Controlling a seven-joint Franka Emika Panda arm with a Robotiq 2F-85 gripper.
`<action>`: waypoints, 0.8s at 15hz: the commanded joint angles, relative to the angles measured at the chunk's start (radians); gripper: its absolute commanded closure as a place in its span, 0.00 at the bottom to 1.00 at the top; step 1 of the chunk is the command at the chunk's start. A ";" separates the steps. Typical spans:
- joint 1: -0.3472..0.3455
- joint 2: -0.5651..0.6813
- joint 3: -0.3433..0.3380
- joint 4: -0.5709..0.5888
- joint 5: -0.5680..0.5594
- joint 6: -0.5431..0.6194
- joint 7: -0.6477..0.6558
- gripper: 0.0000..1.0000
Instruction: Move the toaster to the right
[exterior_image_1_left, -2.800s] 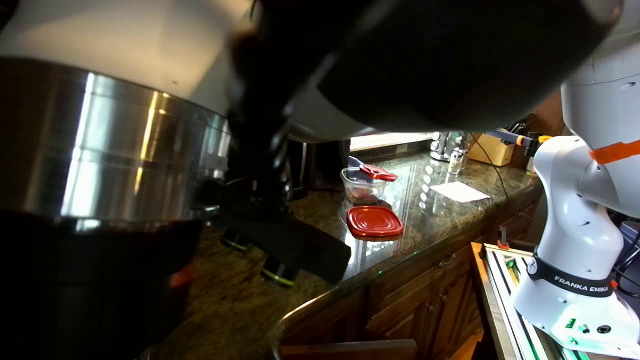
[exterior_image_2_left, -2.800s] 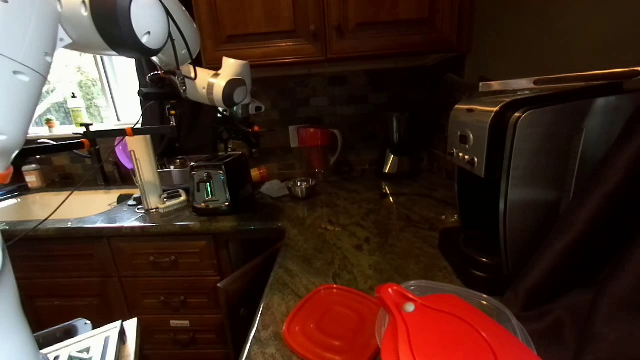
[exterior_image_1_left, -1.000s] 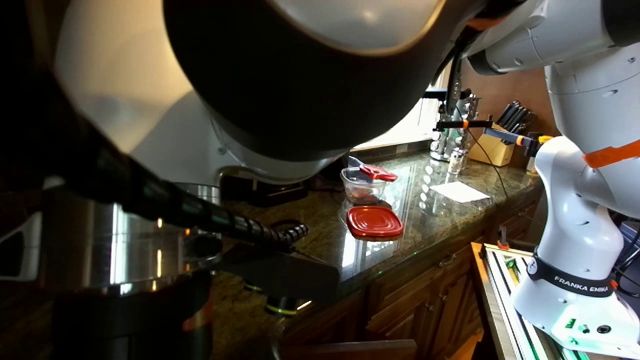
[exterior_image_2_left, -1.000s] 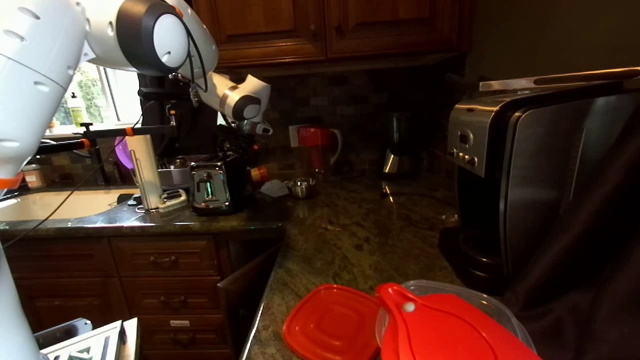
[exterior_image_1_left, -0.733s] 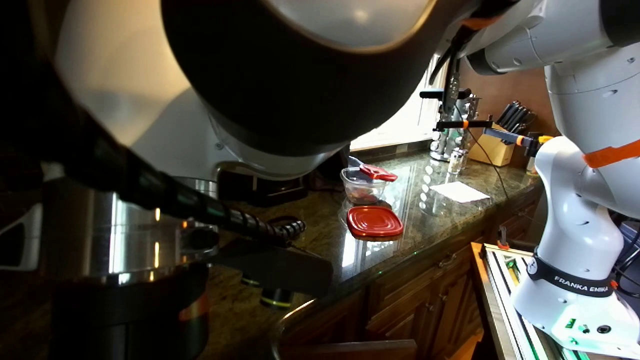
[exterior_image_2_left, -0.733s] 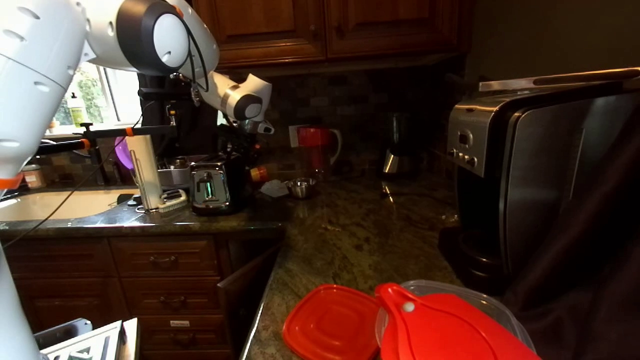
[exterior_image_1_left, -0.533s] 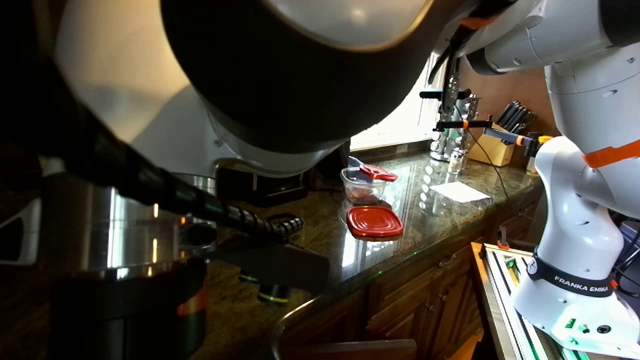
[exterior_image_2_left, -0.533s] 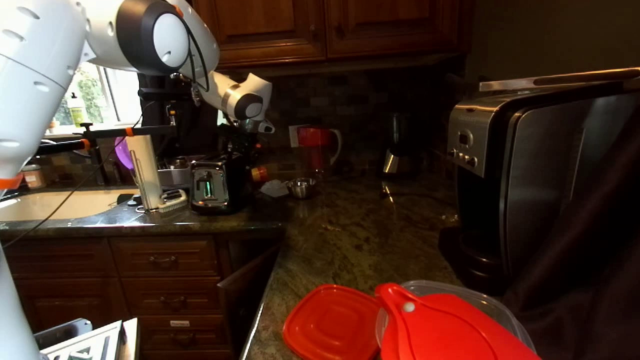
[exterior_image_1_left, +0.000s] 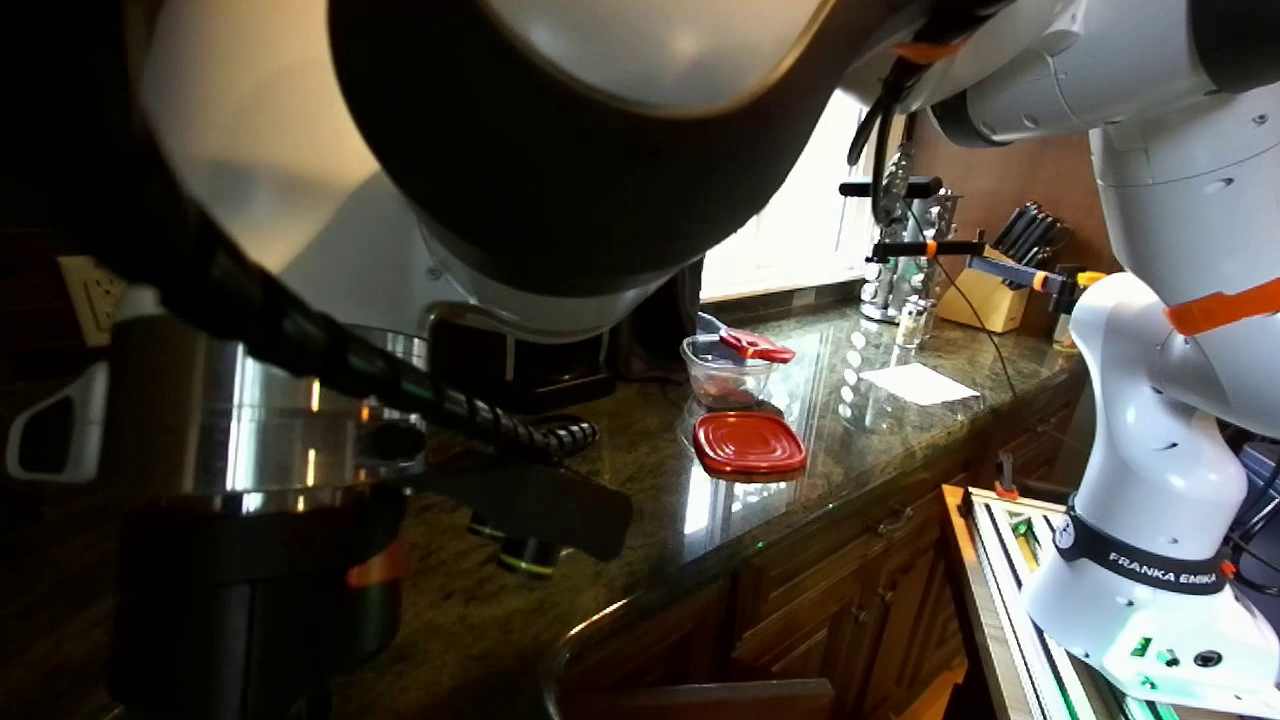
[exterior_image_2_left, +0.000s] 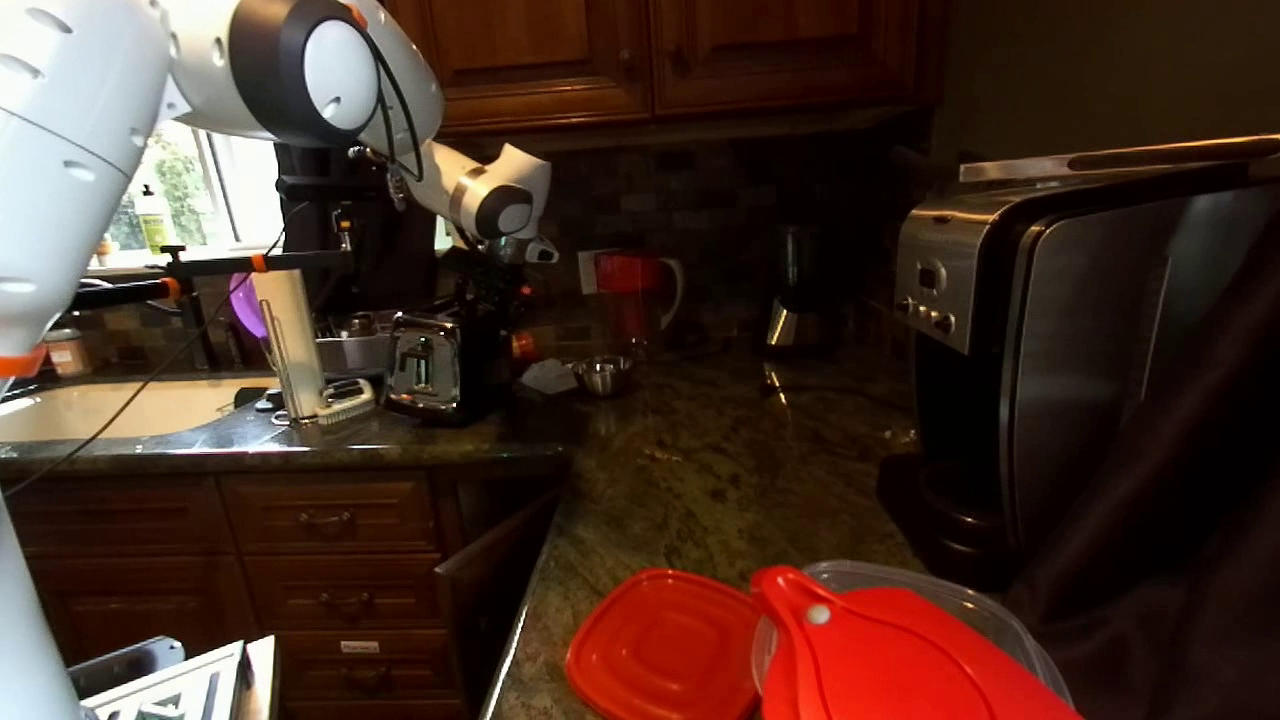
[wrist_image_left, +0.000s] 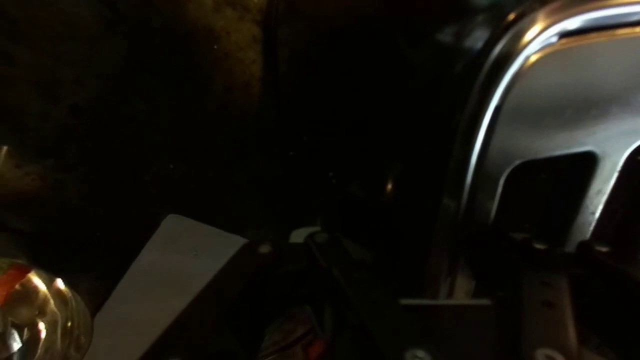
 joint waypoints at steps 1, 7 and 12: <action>-0.021 -0.103 0.003 -0.050 0.016 0.049 0.016 0.71; -0.007 -0.105 -0.028 -0.029 -0.079 0.038 0.052 0.71; -0.010 -0.110 -0.060 -0.052 -0.126 0.073 0.096 0.71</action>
